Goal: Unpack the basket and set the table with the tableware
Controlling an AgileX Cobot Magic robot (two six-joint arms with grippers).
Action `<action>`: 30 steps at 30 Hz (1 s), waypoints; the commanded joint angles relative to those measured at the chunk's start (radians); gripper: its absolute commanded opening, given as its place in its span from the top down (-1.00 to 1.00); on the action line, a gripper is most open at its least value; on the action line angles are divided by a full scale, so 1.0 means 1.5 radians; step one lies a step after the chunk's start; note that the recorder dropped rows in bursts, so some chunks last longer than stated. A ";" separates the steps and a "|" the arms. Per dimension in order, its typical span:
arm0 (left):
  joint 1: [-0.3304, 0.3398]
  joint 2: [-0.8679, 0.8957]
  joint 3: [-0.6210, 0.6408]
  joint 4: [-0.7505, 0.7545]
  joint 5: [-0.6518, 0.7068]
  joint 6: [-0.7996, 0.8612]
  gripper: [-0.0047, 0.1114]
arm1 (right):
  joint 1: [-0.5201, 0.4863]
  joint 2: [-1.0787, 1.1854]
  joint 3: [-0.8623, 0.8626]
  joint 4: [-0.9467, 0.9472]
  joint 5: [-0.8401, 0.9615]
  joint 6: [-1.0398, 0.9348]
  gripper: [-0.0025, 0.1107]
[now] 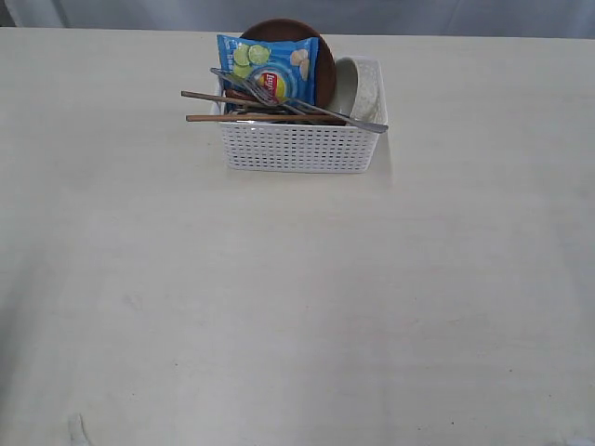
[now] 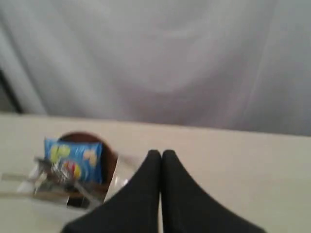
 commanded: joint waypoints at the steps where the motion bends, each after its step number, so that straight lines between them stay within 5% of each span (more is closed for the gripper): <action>1: -0.003 -0.001 0.002 0.002 0.000 -0.002 0.92 | 0.099 0.226 -0.147 0.014 0.196 -0.087 0.95; 5: -0.003 -0.001 0.002 0.002 0.000 -0.002 0.92 | 0.150 0.399 -0.289 0.014 0.320 -0.089 0.95; 13: -0.003 -0.001 0.002 0.002 0.000 -0.002 0.92 | 0.157 0.554 -0.418 0.094 0.341 -0.096 0.95; 25: -0.003 -0.001 0.002 0.002 0.000 -0.002 0.92 | 0.157 0.671 -0.531 0.164 0.327 -0.400 0.94; 30: -0.003 -0.001 0.002 0.002 0.000 -0.002 0.92 | 0.157 0.747 -0.609 0.164 0.344 -0.419 0.62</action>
